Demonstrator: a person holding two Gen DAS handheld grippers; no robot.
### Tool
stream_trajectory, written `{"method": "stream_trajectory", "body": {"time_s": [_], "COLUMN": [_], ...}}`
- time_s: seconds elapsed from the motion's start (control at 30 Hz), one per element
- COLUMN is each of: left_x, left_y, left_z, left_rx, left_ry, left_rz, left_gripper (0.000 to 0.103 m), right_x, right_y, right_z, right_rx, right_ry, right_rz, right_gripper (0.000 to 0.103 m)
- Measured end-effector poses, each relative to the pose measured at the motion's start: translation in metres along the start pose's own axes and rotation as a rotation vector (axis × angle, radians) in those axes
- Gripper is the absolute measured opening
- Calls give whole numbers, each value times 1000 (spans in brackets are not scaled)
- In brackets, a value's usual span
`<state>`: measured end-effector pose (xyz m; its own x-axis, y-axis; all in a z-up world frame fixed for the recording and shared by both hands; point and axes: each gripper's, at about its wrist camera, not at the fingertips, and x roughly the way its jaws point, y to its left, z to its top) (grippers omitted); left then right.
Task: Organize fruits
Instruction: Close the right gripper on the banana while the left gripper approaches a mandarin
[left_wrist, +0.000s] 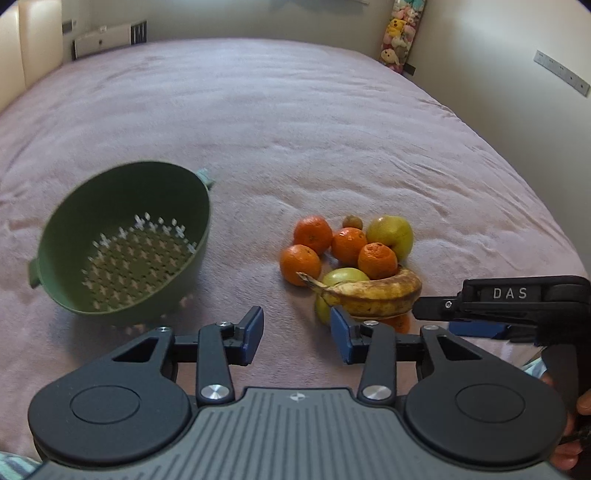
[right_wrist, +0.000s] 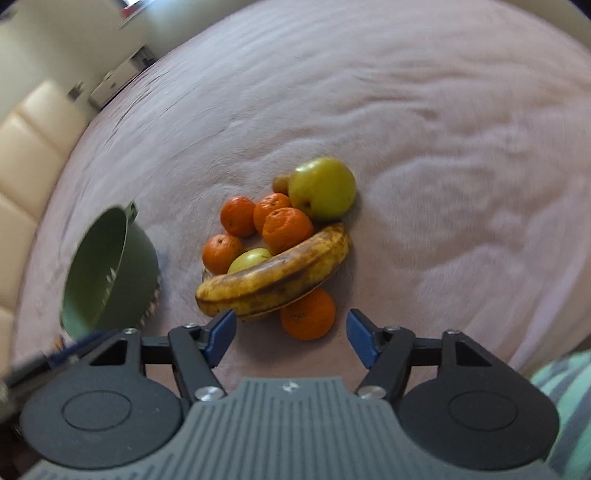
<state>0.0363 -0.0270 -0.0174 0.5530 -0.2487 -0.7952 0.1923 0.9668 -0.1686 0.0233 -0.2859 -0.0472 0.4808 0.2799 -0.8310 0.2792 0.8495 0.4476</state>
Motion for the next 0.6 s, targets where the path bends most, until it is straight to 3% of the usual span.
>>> {"method": "stream_trajectory", "body": {"time_s": [0.17, 0.4, 0.6], "left_x": [21, 46, 62], "left_y": [1, -4, 9], "left_z": [12, 23, 21], "left_rx": [-74, -92, -179], "left_ry": [48, 71, 103], "left_rz": [-32, -67, -122], "left_gripper": [42, 34, 30], "right_x": [12, 26, 44], "right_y": [-17, -20, -27], "right_z": [11, 23, 29], "right_rx": [217, 286, 336], "right_ry": [17, 8, 31], "right_rz": [55, 62, 87], "right_gripper": [52, 52, 53]}}
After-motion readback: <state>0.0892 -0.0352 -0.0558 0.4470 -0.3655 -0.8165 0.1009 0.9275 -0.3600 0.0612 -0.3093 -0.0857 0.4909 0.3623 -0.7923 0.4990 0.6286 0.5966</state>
